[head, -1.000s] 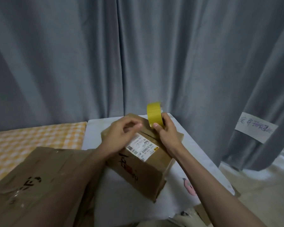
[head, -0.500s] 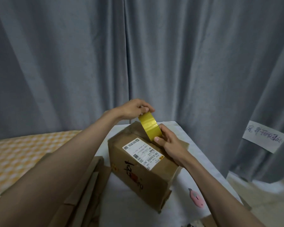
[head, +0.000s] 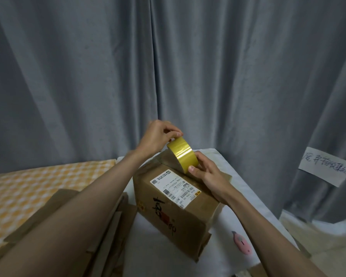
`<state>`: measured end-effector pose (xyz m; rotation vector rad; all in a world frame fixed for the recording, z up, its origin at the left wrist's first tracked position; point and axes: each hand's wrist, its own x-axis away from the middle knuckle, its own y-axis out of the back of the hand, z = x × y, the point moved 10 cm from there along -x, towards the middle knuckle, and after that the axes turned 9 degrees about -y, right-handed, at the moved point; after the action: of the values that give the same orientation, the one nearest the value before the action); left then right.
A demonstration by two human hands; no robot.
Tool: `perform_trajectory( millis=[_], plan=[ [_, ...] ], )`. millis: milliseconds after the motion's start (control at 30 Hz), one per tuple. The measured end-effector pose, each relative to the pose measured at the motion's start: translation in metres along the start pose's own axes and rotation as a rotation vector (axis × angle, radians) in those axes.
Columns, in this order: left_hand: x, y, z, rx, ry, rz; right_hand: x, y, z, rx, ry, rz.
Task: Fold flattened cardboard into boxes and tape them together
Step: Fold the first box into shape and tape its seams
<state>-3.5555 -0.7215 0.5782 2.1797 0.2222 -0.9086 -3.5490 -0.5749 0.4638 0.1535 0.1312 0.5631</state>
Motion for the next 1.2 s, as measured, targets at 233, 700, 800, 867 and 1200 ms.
perform_trajectory(
  millis=[233, 700, 800, 867, 1200],
  plan=[
    [0.004, 0.006, -0.001, -0.137, -0.063, 0.002, 0.000, 0.002, 0.000, -0.070, 0.002, 0.004],
    [0.009, 0.019, 0.031, 0.248, 0.279, 0.148, -0.003, 0.010, -0.002, -0.132, 0.009, -0.103],
    [0.015, 0.017, 0.045, 0.298, 0.417, 0.119, -0.006, 0.010, -0.007, -0.078, -0.024, -0.099],
    [0.020, 0.018, 0.059, 0.305, 0.508, 0.083, -0.008, 0.009, -0.011, -0.031, -0.047, -0.086],
    [0.050, 0.020, 0.112, 0.429, 0.717, -0.019, -0.010, 0.003, -0.003, -0.090, 0.032, -0.050]
  ],
)
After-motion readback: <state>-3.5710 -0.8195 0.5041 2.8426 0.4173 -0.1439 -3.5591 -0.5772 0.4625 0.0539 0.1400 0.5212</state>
